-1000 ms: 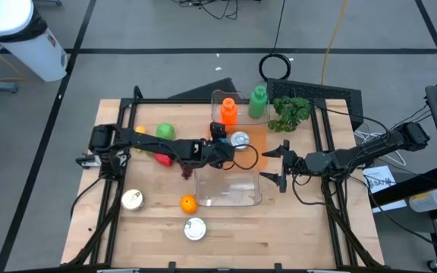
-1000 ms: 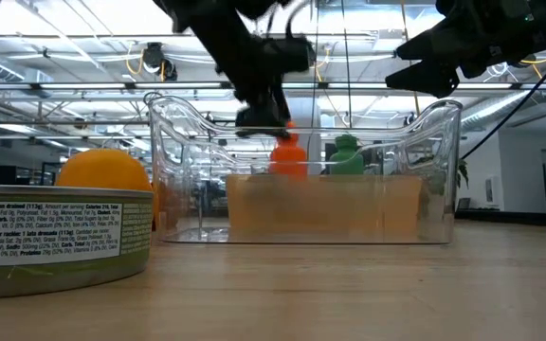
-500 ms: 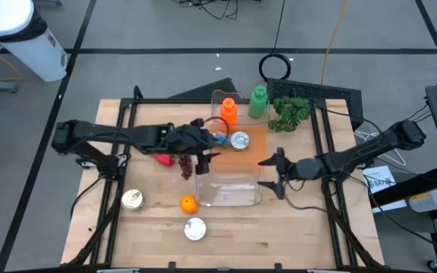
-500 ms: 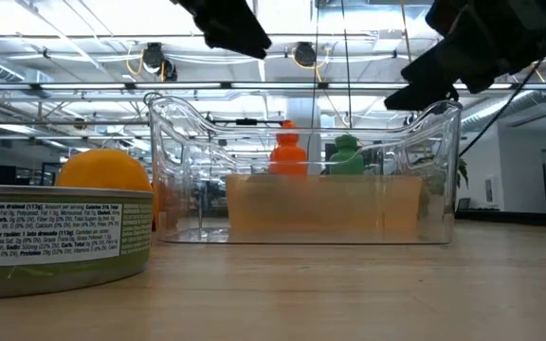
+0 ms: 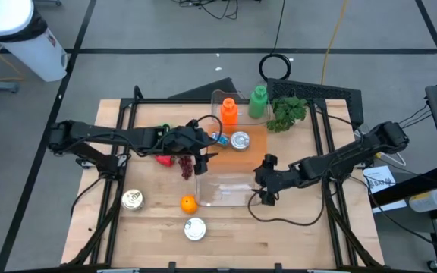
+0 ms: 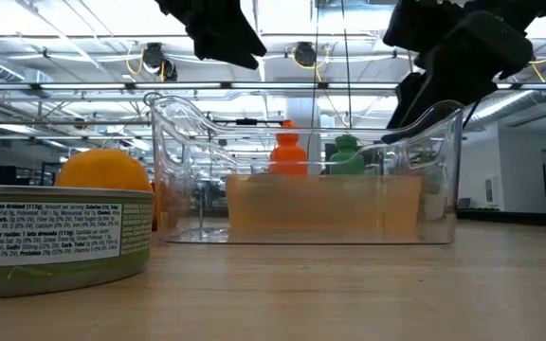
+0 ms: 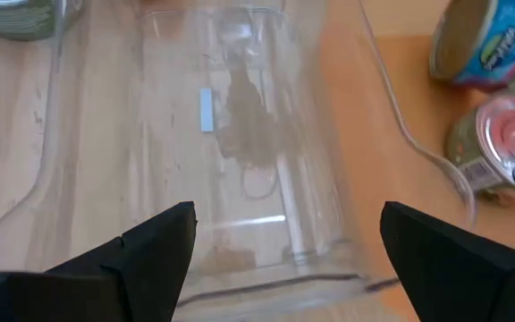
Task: Pick & Place Food Item
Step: Adjust the bottom transparent bin, then put the green tuna can into the orange bin
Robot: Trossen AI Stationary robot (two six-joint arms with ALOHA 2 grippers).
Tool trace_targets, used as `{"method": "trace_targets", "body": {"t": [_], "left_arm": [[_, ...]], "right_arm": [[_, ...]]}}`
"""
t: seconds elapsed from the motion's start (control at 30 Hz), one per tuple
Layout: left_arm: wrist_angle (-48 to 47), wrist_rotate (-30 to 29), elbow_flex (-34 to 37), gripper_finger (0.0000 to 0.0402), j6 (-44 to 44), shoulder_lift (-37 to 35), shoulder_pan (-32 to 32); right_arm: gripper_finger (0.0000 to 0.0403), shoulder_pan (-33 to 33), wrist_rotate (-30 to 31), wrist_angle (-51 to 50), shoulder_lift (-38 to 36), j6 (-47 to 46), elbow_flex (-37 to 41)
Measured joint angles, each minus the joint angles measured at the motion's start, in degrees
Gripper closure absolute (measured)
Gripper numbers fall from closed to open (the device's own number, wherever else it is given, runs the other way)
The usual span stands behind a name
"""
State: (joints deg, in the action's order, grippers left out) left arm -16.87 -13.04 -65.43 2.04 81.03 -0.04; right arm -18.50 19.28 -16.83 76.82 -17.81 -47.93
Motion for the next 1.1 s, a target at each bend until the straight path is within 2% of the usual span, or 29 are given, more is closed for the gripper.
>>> {"method": "trace_targets", "body": {"t": [0.2, 0.5, 0.73, 0.87, 0.93, 1.1], "left_arm": [[-0.2, 0.0, 0.0, 0.0136, -0.3, 0.0, 0.0], [-1.3, 0.0, 0.0, 0.0158, -0.7, 0.0, 0.0], [-1.5, 1.0, 0.0, 0.0170, 0.1, 0.0, -0.5], [-5.9, 2.1, -0.1, 0.0175, -1.2, -2.0, -2.1], [-10.8, 3.0, -0.4, 0.0178, 0.7, -3.5, -3.6], [-21.2, 11.5, 0.0, 0.0175, 13.7, -3.8, -10.5]], "right_arm": [[0.0067, 0.0, 0.1, -4.2, -2.6, -2.7, 0.0], [0.0067, 0.0, 0.4, -10.6, -5.2, -5.7, 0.0], [0.0067, 0.0, 0.3, -10.9, -5.9, -4.9, 0.0], [0.0067, -0.4, 0.3, -10.3, -9.2, -3.5, 0.0], [0.0067, -1.0, 0.4, -9.6, -11.3, -2.4, 0.0], [0.0067, -4.1, 4.1, -7.8, -15.8, 0.4, 0.0]]}}
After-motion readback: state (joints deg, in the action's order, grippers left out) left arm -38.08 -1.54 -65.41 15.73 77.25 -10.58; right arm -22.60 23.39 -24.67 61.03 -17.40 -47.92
